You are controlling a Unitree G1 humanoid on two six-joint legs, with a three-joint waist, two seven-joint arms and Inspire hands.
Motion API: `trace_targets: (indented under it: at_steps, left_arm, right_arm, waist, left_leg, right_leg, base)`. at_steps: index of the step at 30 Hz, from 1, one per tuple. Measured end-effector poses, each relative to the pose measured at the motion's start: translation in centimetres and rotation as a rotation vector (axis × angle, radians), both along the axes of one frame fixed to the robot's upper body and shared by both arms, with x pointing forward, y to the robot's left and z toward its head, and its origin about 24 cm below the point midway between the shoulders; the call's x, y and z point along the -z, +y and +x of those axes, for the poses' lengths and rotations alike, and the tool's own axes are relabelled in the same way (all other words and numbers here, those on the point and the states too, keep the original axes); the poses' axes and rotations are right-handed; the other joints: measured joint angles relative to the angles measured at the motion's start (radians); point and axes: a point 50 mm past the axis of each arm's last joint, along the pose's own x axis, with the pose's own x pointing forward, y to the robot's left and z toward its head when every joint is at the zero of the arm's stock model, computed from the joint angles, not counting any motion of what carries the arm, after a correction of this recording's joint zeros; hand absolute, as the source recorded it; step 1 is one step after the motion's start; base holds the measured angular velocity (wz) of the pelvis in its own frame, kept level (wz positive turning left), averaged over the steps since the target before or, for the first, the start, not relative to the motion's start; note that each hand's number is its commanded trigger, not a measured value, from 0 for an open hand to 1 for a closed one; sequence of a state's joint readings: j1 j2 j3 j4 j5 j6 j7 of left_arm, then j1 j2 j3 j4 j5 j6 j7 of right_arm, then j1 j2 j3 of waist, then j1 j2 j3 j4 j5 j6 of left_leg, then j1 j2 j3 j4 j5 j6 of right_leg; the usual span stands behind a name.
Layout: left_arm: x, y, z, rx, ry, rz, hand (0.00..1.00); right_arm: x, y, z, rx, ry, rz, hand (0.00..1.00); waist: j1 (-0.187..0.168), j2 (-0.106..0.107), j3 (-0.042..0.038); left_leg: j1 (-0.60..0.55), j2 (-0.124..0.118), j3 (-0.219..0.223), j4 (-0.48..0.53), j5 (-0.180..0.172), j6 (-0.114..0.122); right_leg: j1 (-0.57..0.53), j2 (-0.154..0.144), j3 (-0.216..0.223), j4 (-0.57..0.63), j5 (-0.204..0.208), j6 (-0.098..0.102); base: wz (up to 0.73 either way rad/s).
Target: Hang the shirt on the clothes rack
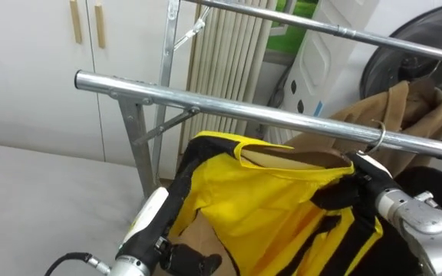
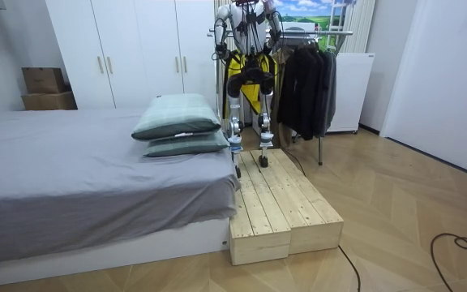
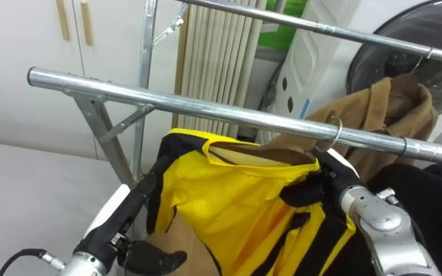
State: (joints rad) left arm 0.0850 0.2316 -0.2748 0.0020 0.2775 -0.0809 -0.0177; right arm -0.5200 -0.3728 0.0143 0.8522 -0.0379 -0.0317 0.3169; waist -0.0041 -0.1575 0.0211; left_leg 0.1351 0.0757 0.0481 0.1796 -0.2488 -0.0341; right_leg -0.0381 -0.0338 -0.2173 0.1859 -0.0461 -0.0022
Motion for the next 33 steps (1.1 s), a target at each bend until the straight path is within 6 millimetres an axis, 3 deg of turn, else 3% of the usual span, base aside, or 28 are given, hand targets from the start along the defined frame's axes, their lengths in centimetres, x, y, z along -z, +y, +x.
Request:
trace_targets:
  at_steps: [8, 9, 11, 14, 33]
  left_arm:
    - [0.3, -0.1, -0.2, 0.019, 0.026, 0.003, 0.0]
    - [0.3, -0.2, -0.2, 0.023, 0.028, 0.003, 0.0]
    - [0.3, -0.2, -0.2, 0.026, 0.03, 0.002, 0.0]
    - [0.2, -0.3, -0.1, 0.027, 0.029, -0.002, 0.0]
    - [0.2, -0.3, -0.1, 0.031, 0.03, -0.005, 0.0]
  right_arm:
    - [1.0, -0.5, -0.3, 0.024, 0.054, 0.006, 1.0]
    - [1.2, -0.5, -0.4, 0.028, 0.064, 0.007, 0.75]
    - [1.3, -0.6, -0.5, 0.03, 0.068, 0.008, 0.58]
    - [1.6, -0.7, -0.6, 0.037, 0.076, 0.01, 0.0]
    - [1.9, -0.9, -0.7, 0.076, 0.071, -0.014, 0.0]
  waist:
    - [0.0, 0.003, 0.0007]
    - [0.001, 0.003, 0.0008]
    - [0.0, 0.003, 0.0007]
    - [-0.001, 0.003, 0.0006]
    - [0.006, -0.001, -0.0001]
  left_leg:
    - [-0.002, 0.0, -0.003, 0.006, 0.0, 0.0]
    - [-0.002, 0.0, -0.003, 0.007, 0.0, 0.0]
    - [-0.002, 0.0, -0.003, 0.008, 0.0, 0.0]
    - [0.0, 0.0, -0.003, 0.008, 0.0, 0.0]
    - [0.014, 0.0, -0.003, 0.007, 0.0, 0.0]
  right_leg:
    - [0.002, 0.0, -0.002, 0.0, 0.002, -0.003]
    - [0.002, 0.0, -0.002, 0.0, 0.002, -0.003]
    - [0.003, 0.0, -0.001, 0.0, 0.002, -0.003]
    - [0.006, 0.0, -0.002, 0.0, 0.002, -0.003]
    - [0.019, 0.0, -0.001, -0.002, 0.002, -0.003]
  base:
    - [0.0]
    - [0.0]
    - [0.0]
    - [0.0]
    - [0.0]
